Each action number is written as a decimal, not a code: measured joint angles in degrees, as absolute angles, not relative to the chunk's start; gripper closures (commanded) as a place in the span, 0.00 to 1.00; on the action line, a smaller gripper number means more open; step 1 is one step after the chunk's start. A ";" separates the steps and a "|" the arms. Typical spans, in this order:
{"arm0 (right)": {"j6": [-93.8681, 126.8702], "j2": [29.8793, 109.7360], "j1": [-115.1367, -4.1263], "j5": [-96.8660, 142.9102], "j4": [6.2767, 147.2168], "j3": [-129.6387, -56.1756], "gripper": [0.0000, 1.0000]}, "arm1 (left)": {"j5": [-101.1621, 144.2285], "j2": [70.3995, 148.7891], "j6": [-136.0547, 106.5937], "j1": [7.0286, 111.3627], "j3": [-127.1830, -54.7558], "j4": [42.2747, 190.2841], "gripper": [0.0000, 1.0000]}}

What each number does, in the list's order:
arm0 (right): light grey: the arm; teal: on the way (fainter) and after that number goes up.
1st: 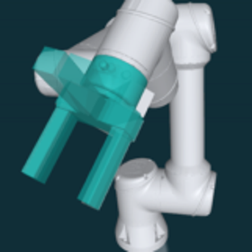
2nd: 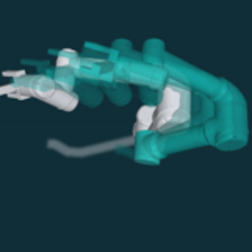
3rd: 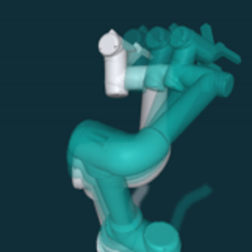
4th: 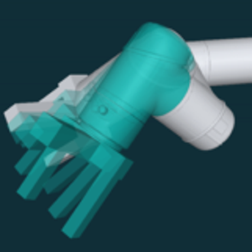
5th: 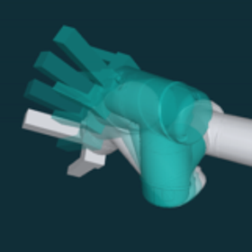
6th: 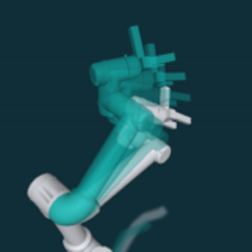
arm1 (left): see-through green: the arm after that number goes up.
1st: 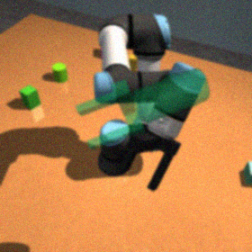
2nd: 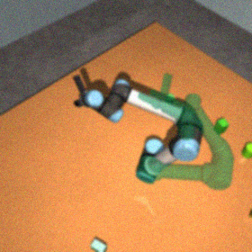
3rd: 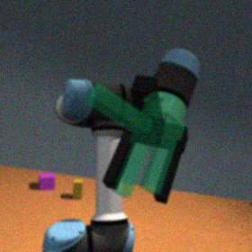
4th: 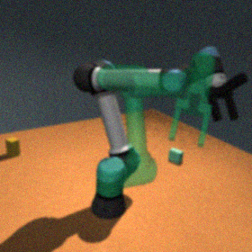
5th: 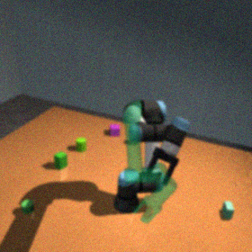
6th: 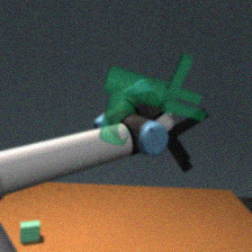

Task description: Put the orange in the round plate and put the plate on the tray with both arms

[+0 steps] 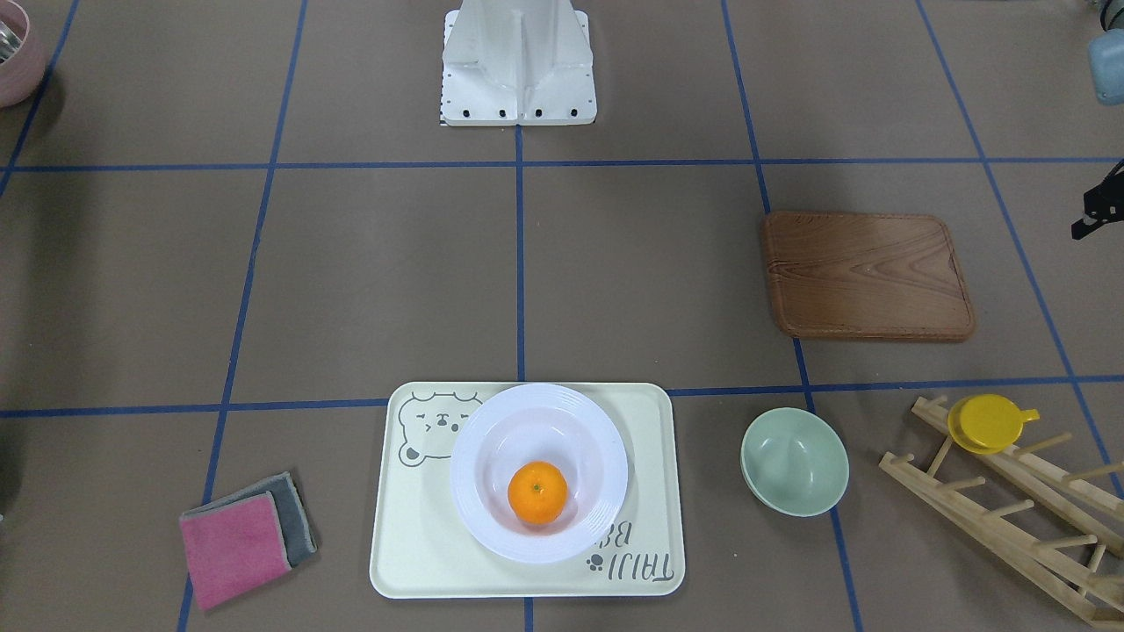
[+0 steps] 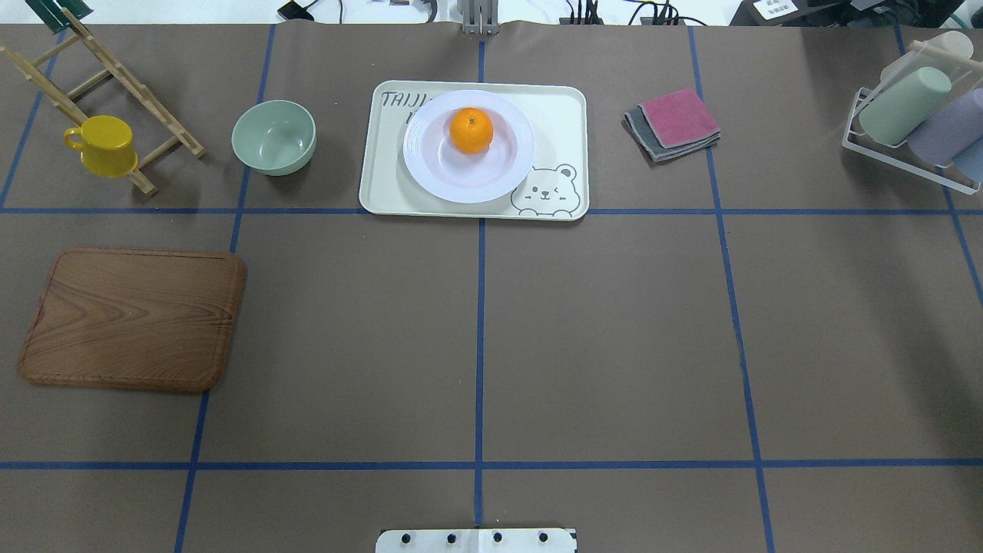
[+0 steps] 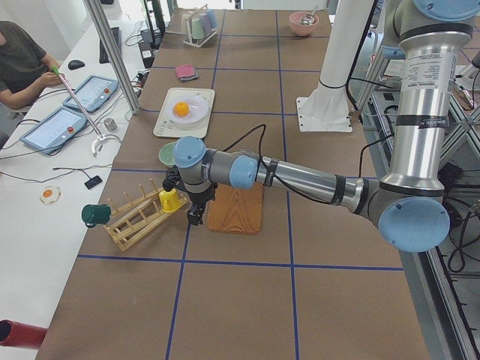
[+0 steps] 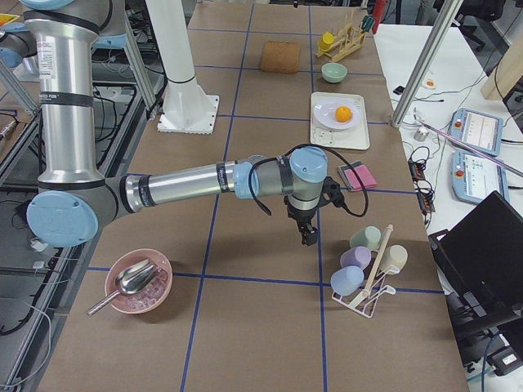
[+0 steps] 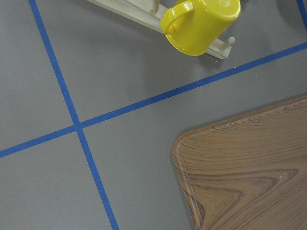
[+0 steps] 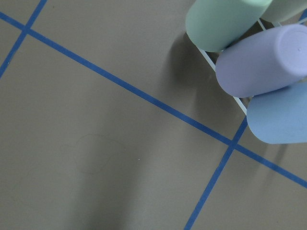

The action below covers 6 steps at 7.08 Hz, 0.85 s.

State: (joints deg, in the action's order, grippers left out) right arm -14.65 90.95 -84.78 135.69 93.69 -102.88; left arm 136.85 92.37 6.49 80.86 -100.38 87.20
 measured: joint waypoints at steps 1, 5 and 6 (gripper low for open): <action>-12.12 91.23 -84.85 135.81 93.69 -102.89 0.00 | 136.85 92.48 6.40 80.86 -100.52 87.18 0.00; -8.17 91.36 -84.90 135.88 93.69 -102.76 0.00 | 136.76 92.26 6.27 80.86 -100.30 87.43 0.00; -7.40 91.33 -84.90 135.88 93.69 -102.75 0.00 | 136.76 92.18 6.12 80.86 -100.27 87.44 0.00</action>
